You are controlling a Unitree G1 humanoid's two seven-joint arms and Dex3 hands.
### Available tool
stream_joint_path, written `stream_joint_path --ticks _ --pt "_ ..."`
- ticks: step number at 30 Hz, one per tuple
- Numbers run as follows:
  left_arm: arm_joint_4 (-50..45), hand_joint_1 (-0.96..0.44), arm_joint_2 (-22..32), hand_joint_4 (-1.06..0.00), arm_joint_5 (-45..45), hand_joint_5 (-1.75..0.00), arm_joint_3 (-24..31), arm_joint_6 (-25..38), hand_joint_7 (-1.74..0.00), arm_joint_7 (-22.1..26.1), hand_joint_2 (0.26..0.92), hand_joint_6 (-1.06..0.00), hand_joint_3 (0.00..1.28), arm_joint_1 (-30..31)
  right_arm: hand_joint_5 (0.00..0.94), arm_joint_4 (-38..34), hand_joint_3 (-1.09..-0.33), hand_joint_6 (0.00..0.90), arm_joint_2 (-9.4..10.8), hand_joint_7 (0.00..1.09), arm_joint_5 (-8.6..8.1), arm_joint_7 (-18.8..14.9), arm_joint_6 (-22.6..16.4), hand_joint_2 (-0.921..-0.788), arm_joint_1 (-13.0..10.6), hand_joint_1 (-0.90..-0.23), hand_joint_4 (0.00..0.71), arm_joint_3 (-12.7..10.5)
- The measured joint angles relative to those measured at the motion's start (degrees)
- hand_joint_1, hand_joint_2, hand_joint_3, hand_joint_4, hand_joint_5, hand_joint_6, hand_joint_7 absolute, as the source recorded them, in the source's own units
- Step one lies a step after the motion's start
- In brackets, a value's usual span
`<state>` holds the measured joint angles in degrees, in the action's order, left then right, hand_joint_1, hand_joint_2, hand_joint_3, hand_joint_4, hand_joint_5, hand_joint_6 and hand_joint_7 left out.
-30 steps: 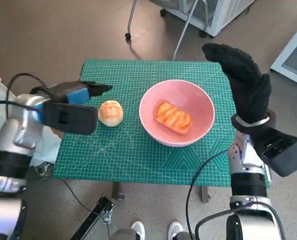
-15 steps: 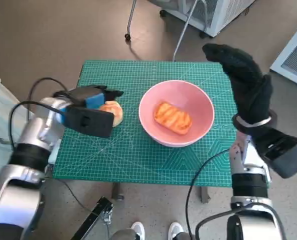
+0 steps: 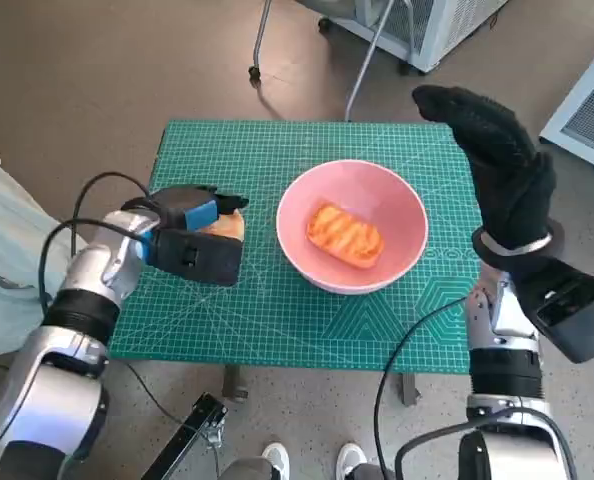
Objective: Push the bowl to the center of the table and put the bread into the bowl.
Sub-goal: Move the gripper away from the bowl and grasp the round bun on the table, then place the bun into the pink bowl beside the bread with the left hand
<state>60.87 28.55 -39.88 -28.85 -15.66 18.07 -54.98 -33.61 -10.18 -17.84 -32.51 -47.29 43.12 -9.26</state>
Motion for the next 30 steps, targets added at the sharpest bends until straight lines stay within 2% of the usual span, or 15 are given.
stream_joint_path --ticks 1,2,3,6,15,30 --pt "0.4 -0.04 -0.2 -0.6 -0.1 -0.35 -0.1 0.0 -0.59 -0.6 0.92 -0.57 0.12 0.0 0.006 0.0 -0.728 -0.001 0.0 0.92 0.03 0.1 0.0 -0.921 0.0 -0.686 0.268 0.1" --pt "0.7 -0.02 -0.4 -0.55 -0.1 -0.72 -0.1 0.1 -0.87 -1.1 0.92 -0.52 0.16 0.0 0.006 0.0 -0.728 -0.001 0.0 0.92 0.03 0.1 0.1 -0.921 -0.1 -0.683 0.268 0.1" --pt "0.9 -0.02 -0.4 -0.54 -0.1 -0.93 -0.1 0.1 -1.05 -1.6 0.92 -0.5 0.18 -0.1 0.006 0.1 -0.728 -0.001 0.0 0.92 0.04 0.1 0.1 -0.921 -0.1 -0.68 0.268 0.2" --pt "1.5 -0.01 -0.5 -0.56 -0.1 -1.17 -0.1 0.2 -1.23 -2.3 0.921 -0.49 0.18 -0.3 0.006 0.1 -0.728 -0.001 0.0 0.92 0.02 0.1 0.1 -0.921 -0.2 -0.676 0.268 0.3" --pt "2.0 0.0 0.2 -0.6 0.7 -1.23 0.3 -0.2 -1.26 -1.1 0.921 -0.56 0.13 -0.6 0.007 0.7 -0.725 -0.001 0.0 0.91 0.01 0.4 0.5 -0.921 -0.9 -0.675 0.269 0.4" --pt "-1.2 0.0 3.3 -0.6 4.2 -1.21 3.6 -0.9 -1.27 2.3 0.921 -0.58 0.13 -0.6 0.006 1.4 -0.73 -0.001 0.2 0.93 0.17 1.4 0.7 -0.921 -1.2 -0.675 0.268 1.0"
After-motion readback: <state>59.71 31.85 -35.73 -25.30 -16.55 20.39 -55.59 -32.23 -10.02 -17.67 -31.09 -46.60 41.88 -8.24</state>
